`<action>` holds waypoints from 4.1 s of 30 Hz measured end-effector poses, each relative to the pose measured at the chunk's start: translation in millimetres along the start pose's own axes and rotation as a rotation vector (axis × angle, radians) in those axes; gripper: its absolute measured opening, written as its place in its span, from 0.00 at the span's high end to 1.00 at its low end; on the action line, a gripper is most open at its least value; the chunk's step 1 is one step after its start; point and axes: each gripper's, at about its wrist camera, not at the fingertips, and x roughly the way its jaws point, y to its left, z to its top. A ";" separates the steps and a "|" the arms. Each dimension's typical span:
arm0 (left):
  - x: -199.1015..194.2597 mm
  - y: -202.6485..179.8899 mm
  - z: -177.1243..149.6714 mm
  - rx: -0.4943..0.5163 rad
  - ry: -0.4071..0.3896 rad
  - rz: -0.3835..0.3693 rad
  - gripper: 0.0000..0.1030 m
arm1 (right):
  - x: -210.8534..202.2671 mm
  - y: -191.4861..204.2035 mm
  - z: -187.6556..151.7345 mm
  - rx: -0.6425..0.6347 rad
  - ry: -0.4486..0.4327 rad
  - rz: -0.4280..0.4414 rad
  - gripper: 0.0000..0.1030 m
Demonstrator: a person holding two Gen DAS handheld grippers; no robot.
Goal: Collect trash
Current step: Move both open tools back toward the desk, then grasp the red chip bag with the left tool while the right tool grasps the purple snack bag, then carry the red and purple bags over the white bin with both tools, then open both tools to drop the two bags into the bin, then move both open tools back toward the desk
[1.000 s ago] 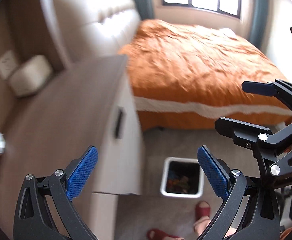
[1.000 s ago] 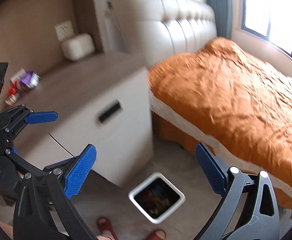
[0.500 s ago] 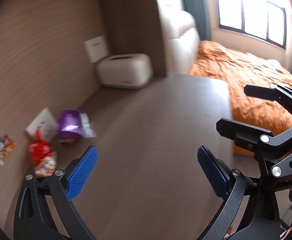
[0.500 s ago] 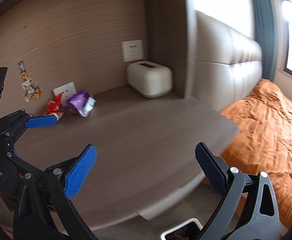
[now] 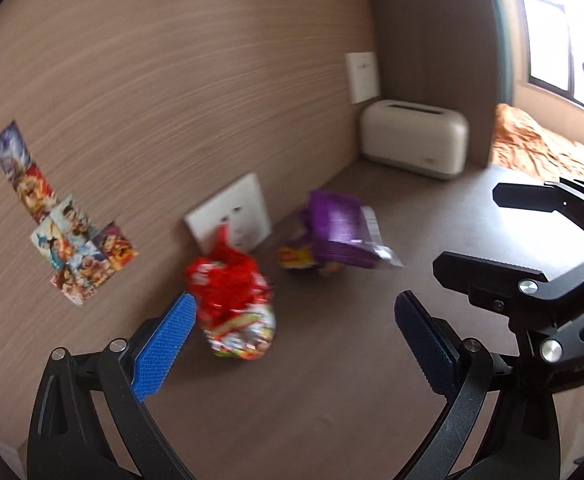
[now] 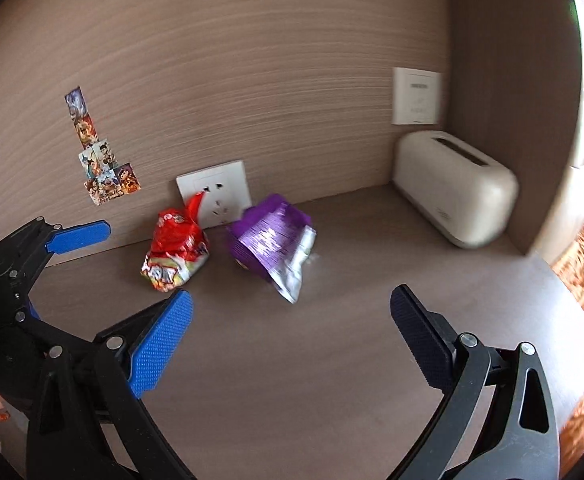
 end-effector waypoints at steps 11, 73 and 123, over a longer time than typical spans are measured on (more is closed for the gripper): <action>80.9 54.9 1.1 -0.122 0.090 0.037 0.05 | 96.9 21.2 35.9 -0.047 0.074 -0.010 0.04; -73.4 -372.5 -59.2 0.514 0.100 -0.419 0.25 | -247.3 -180.0 -217.3 0.241 0.127 -0.423 0.31; 98.1 -515.8 -288.4 0.945 0.265 -0.713 0.05 | -92.6 -255.2 -479.2 0.141 0.536 -0.334 0.04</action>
